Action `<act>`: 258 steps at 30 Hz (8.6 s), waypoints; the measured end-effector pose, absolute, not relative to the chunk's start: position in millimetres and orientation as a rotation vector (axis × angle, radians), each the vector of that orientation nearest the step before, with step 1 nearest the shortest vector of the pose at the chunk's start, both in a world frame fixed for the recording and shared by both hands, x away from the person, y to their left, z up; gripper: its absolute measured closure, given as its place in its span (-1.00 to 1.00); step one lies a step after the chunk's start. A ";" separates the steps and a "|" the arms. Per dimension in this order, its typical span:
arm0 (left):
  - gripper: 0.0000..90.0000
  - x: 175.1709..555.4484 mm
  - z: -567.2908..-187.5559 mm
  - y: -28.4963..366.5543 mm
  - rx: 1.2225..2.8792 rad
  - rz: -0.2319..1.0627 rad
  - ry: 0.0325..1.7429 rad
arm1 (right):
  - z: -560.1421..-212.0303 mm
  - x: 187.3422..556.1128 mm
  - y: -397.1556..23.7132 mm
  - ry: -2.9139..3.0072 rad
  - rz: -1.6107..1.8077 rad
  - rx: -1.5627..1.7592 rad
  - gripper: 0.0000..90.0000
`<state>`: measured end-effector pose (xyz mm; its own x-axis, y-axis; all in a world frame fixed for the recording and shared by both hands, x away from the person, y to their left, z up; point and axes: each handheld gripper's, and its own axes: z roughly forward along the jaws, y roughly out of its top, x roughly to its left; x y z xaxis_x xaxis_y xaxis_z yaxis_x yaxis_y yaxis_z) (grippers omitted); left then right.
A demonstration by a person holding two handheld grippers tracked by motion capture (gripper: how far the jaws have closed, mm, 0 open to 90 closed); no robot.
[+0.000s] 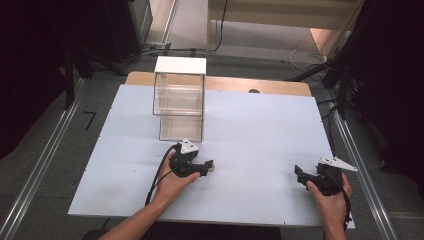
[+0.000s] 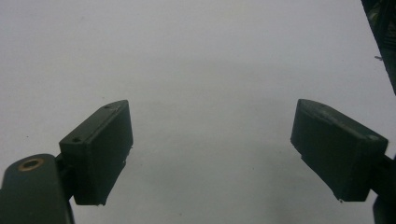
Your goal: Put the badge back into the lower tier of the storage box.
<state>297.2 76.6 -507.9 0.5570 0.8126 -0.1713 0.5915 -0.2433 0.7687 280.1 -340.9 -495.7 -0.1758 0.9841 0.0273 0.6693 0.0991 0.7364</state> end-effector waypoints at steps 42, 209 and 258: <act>0.31 282.5 -510.5 56.2 2.088 0.424 0.990 | -496.4 280.3 -342.0 1.915 0.866 1.605 -0.73; 0.87 279.3 -456.3 123.7 1.782 0.385 1.003 | -490.7 274.3 -341.3 1.906 0.908 1.608 -0.72; 0.87 291.4 -448.4 141.1 1.694 0.424 1.056 | -490.8 274.5 -340.6 1.907 0.909 1.601 -0.72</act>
